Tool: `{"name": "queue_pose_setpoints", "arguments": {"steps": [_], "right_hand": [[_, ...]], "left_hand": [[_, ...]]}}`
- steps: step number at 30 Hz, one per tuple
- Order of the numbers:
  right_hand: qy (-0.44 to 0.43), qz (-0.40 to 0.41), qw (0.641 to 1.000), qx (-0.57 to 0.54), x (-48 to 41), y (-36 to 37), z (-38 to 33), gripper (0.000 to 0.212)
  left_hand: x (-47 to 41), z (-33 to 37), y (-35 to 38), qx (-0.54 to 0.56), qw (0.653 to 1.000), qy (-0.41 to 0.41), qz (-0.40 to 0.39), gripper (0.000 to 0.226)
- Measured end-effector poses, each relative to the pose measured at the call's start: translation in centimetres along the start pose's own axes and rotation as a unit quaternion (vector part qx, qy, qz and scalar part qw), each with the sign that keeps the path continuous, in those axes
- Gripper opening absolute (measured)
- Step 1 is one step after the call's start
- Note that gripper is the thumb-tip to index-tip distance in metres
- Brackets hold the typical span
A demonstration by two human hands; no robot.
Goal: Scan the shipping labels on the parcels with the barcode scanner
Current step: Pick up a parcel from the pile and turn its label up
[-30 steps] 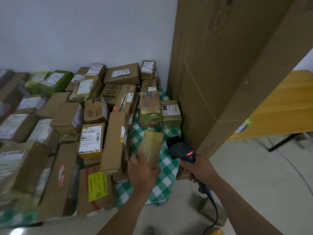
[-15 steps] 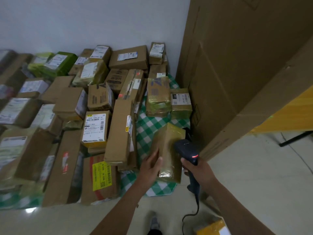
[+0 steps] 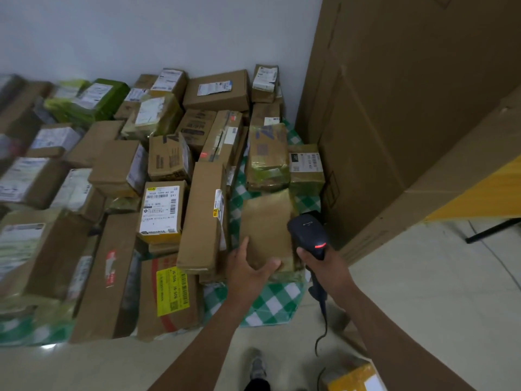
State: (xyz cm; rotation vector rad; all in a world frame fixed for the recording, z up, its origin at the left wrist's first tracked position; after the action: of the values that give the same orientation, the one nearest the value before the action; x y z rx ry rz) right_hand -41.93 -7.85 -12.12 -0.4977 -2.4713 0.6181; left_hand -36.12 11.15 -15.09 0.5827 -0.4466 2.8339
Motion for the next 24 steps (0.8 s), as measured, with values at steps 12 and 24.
{"name": "queue_pose_setpoints", "arguments": {"steps": [12,24], "right_hand": [[0.009,-0.006,1.000,-0.001,-1.8,0.6,-2.9,0.025],[-0.105,-0.072,0.989,0.076,1.3,-0.1,-16.1,0.022]], "left_hand": [[-0.8,3.5,-1.4,-0.270,0.949,0.158,-0.050,0.057],[-0.6,6.1,-10.3,-0.361,0.916,0.085,0.154,0.083]]}}
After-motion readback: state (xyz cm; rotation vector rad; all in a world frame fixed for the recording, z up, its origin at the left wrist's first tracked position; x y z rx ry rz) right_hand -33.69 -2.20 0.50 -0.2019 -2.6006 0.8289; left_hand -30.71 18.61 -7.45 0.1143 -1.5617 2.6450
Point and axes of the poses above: each hand's wrist, its own x-axis away from the middle knuckle, its own y-axis out of the palm, z = x × y, the point moved 5 cm from there along -x, towards the middle knuckle, and after that the axes turned 10 degrees about x, right-handed, at the moved point
